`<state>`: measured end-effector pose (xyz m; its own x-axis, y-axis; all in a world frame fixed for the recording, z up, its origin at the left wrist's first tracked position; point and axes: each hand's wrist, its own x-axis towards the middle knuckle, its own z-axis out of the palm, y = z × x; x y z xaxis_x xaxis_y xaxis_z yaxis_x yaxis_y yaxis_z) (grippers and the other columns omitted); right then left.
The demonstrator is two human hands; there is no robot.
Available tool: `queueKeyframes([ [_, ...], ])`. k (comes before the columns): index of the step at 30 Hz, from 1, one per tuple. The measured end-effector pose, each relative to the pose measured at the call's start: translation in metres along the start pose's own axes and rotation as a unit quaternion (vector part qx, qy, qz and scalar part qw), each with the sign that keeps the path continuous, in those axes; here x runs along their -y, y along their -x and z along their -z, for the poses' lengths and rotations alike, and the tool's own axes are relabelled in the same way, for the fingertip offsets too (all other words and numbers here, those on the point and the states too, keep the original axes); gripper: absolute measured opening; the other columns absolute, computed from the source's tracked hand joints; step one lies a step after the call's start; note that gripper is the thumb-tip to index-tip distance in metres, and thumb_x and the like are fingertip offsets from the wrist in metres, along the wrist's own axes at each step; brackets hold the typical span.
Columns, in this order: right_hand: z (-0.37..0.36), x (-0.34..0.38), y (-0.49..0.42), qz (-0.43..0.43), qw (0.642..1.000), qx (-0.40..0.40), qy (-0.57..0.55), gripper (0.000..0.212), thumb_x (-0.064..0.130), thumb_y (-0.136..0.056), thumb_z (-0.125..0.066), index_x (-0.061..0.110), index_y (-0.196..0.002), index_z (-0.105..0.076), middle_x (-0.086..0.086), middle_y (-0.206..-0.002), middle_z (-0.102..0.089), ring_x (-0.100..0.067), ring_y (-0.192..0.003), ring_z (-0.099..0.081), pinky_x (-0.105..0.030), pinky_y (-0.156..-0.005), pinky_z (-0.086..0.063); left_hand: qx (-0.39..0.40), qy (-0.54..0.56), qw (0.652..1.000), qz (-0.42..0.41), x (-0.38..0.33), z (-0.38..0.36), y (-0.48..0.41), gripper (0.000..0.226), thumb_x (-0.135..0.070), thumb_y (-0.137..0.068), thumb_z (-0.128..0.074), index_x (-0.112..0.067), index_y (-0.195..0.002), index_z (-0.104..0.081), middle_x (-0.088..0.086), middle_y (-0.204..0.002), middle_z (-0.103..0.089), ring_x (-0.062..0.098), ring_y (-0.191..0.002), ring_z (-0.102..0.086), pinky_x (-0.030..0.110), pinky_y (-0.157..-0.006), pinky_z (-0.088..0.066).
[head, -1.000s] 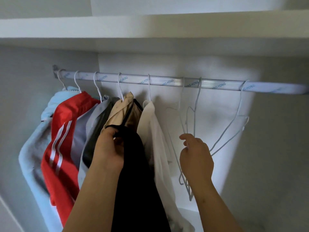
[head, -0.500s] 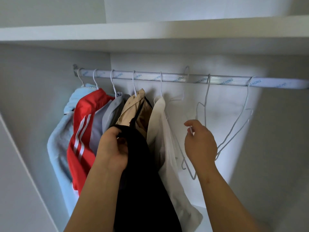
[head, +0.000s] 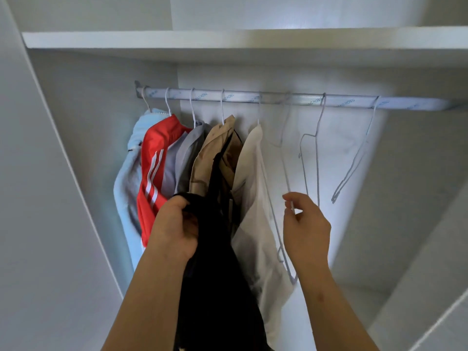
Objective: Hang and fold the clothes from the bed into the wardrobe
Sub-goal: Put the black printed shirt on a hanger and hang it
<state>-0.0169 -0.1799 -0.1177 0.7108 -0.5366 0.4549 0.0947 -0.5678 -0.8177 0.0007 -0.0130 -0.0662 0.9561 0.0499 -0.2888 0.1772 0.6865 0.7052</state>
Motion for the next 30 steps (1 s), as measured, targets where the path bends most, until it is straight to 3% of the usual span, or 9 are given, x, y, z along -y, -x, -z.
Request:
queueKeyframes([
  [2, 0.011, -0.003, 0.028, -0.021, 0.999, -0.017, -0.03, 0.026, 0.01, -0.092, -0.048, 0.032, -0.093, -0.06, 0.017, -0.085, -0.06, 0.0, -0.063, -0.054, -0.007, -0.059, -0.038, 0.005, -0.005, 1.0, 0.015, 0.005, 0.008, 0.01, 0.027, -0.005, -0.091, -0.038, -0.01, -0.07, -0.055, 0.0, -0.042, -0.058, 0.012, -0.039, -0.058, 0.019, -0.045, -0.049],
  [5, 0.029, -0.012, 0.069, -0.064, 0.996, -0.032, -0.052, 0.032, 0.003, -0.083, -0.051, 0.034, -0.073, -0.05, 0.013, -0.052, -0.052, -0.002, -0.045, -0.048, -0.008, -0.047, -0.039, 0.005, -0.015, 0.999, 0.052, 0.019, 0.02, 0.022, 0.025, -0.008, -0.093, -0.039, -0.01, -0.075, -0.056, 0.0, -0.041, -0.059, 0.016, -0.057, -0.056, 0.023, -0.057, -0.048],
  [9, 0.051, -0.021, 0.104, -0.076, 0.995, -0.039, -0.052, 0.035, -0.006, -0.076, -0.051, 0.027, -0.072, -0.041, 0.014, -0.056, -0.049, -0.006, -0.044, -0.04, -0.023, -0.046, -0.037, -0.001, -0.047, 0.994, 0.101, 0.041, 0.034, 0.028, 0.026, -0.009, -0.095, -0.039, -0.008, -0.077, -0.057, 0.005, -0.044, -0.059, 0.017, -0.063, -0.051, 0.025, -0.061, -0.045],
  [14, 0.078, -0.023, 0.127, -0.049, 0.995, -0.015, -0.083, 0.047, -0.005, -0.077, -0.053, 0.04, -0.088, -0.045, 0.002, -0.063, -0.051, -0.007, -0.046, -0.044, -0.016, -0.045, -0.039, -0.022, -0.164, 0.985, 0.052, 0.064, 0.044, 0.023, 0.037, -0.002, -0.095, -0.034, -0.002, -0.13, -0.049, 0.005, -0.079, -0.054, 0.013, -0.064, -0.046, 0.024, -0.061, -0.04],
  [16, 0.087, -0.02, 0.132, -0.022, 0.995, -0.006, -0.099, 0.038, 0.008, -0.075, -0.056, 0.04, -0.093, -0.047, -0.001, -0.058, -0.048, -0.008, -0.046, -0.043, -0.017, -0.047, -0.04, -0.009, -0.191, 0.98, 0.053, 0.072, 0.044, 0.023, 0.035, -0.004, -0.095, -0.039, -0.005, -0.127, -0.052, 0.017, -0.101, -0.061, 0.026, -0.078, -0.055, 0.031, -0.072, -0.046],
  [18, 0.099, -0.019, 0.136, 0.002, 0.994, -0.015, -0.11, 0.032, 0.012, -0.073, -0.056, 0.036, -0.095, -0.05, 0.001, -0.05, -0.042, -0.006, -0.044, -0.039, -0.012, -0.048, -0.036, -0.003, -0.21, 0.974, 0.089, 0.081, 0.041, 0.032, 0.029, -0.009, -0.094, -0.047, -0.007, -0.12, -0.057, 0.017, -0.095, -0.061, 0.031, -0.092, -0.055, 0.036, -0.085, -0.044],
  [23, 0.143, -0.028, 0.148, 0.027, 0.994, -0.01, -0.105, 0.028, 0.007, -0.078, -0.062, 0.033, -0.088, -0.058, 0.003, -0.043, -0.033, -0.006, -0.04, -0.031, -0.009, -0.046, -0.03, 0.058, -0.192, 0.966, 0.16, 0.111, 0.024, 0.078, 0.011, -0.014, -0.093, -0.05, -0.012, -0.097, -0.06, 0.006, -0.077, -0.057, 0.022, -0.07, -0.054, 0.035, -0.082, -0.045],
  [26, 0.17, -0.041, 0.162, 0.017, 0.998, 0.013, -0.057, 0.035, 0.003, -0.08, -0.065, 0.031, -0.06, -0.056, 0.004, -0.043, -0.034, -0.006, -0.041, -0.031, -0.009, -0.047, -0.028, 0.081, -0.206, 0.963, 0.156, 0.13, 0.016, 0.099, 0.021, -0.01, -0.097, -0.038, -0.017, -0.087, -0.056, 0.001, -0.079, -0.054, 0.015, -0.069, -0.051, 0.031, -0.068, -0.045],
  [30, 0.199, -0.062, 0.18, -0.027, 0.998, 0.029, 0.046, 0.034, 0.012, -0.084, -0.064, 0.005, -0.054, -0.049, -0.006, -0.046, -0.035, -0.01, -0.045, -0.032, -0.025, -0.049, -0.029, 0.152, -0.186, 0.947, 0.212, 0.142, 0.016, 0.137, 0.015, -0.017, -0.091, -0.053, -0.018, -0.088, -0.068, 0.002, -0.064, -0.054, 0.015, -0.059, -0.048, 0.029, -0.061, -0.047],
])
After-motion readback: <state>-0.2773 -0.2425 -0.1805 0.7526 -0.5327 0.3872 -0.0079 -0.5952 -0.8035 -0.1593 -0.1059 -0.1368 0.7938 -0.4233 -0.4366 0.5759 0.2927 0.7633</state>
